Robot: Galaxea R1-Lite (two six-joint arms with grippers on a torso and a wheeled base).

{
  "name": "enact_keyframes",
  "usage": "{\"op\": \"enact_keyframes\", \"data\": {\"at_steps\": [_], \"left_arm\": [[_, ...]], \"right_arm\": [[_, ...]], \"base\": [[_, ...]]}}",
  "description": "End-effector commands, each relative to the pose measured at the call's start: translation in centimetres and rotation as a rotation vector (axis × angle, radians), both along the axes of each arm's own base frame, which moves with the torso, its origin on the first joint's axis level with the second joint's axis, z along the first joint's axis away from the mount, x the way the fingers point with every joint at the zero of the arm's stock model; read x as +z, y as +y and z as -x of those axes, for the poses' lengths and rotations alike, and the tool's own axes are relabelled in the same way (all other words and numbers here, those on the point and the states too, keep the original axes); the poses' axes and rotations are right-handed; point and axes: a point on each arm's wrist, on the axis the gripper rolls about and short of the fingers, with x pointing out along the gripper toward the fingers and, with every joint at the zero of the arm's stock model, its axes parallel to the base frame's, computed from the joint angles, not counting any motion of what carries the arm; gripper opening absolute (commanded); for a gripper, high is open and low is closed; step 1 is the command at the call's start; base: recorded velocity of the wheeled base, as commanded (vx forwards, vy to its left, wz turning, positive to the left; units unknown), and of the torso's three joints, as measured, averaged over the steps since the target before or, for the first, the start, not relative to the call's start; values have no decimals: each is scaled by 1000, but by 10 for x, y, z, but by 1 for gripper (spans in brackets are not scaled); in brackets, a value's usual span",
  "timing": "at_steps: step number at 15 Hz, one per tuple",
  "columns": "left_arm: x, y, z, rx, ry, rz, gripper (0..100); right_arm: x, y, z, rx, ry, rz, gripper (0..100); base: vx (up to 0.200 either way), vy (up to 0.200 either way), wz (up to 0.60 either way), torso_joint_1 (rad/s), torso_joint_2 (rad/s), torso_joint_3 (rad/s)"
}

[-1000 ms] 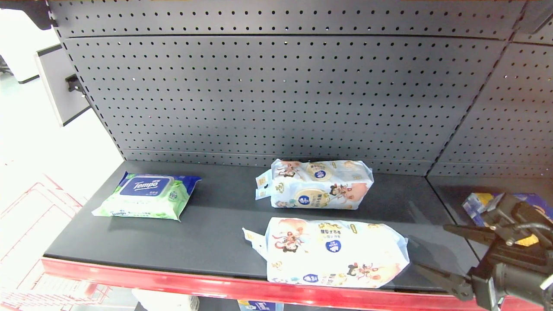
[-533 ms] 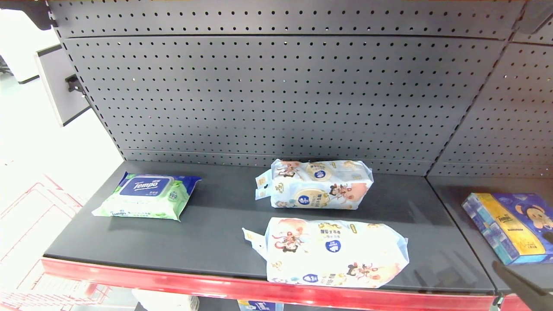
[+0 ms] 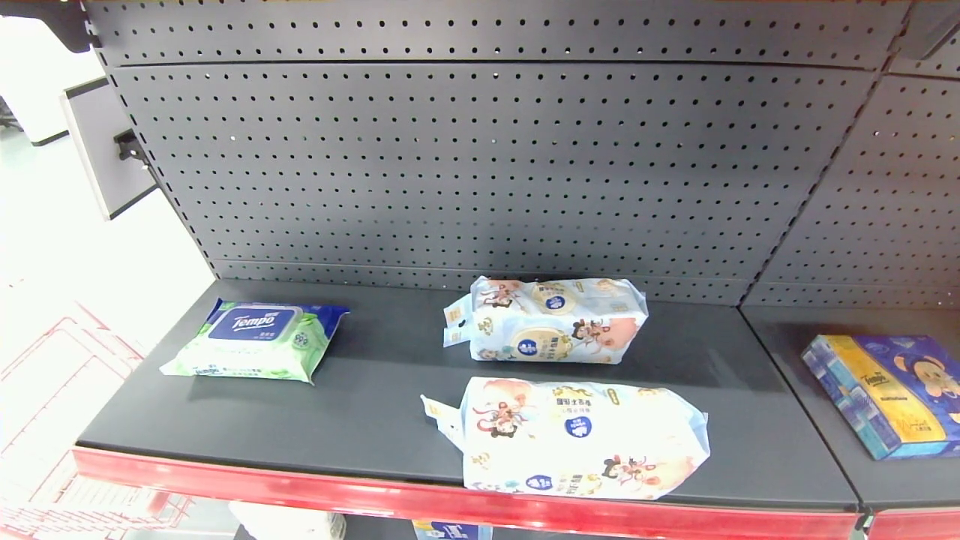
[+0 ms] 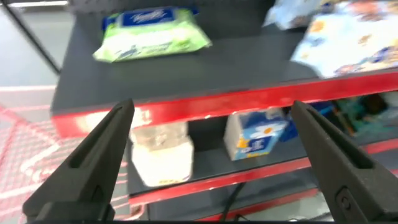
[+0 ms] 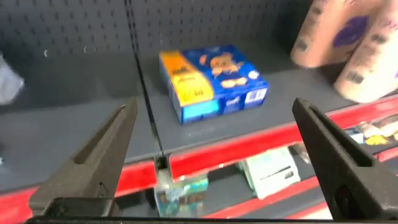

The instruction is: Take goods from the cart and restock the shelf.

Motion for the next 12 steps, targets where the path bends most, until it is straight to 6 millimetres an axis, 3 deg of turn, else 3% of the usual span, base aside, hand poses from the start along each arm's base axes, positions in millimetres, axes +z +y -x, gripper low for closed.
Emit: {"op": "enact_keyframes", "data": {"at_steps": [1, 5, 7, 9, 11, 12], "left_arm": [[-9, 1, 2, 65, -7, 5, 100], [-18, -2, 2, 159, 13, -3, 100], [-10, -2, 3, 181, 49, -15, 100], [0, -8, 2, 324, 121, -14, 100], [-9, -10, 8, 259, 79, 15, 100], [-6, -11, 7, 180, 71, 53, 100]], "right_arm": [[4, 0, 2, 14, -29, -7, 100], [30, -1, -19, 395, 43, -147, 100], [29, -1, -19, 475, 51, -141, 100], [28, -2, -18, 482, 47, -139, 100], [20, -4, -10, 386, 20, -66, 100], [27, -5, -11, 281, 18, -49, 100]], "base": [[0, 0, 0, 0, 0, 0], [0, 0, 0, 0, 0, 0], [0, 0, 0, 0, 0, 0], [0, 0, 0, 0, 0, 0], [0, 0, 0, 0, 0, 0], [0, 0, 0, 0, 0, 0]]}}
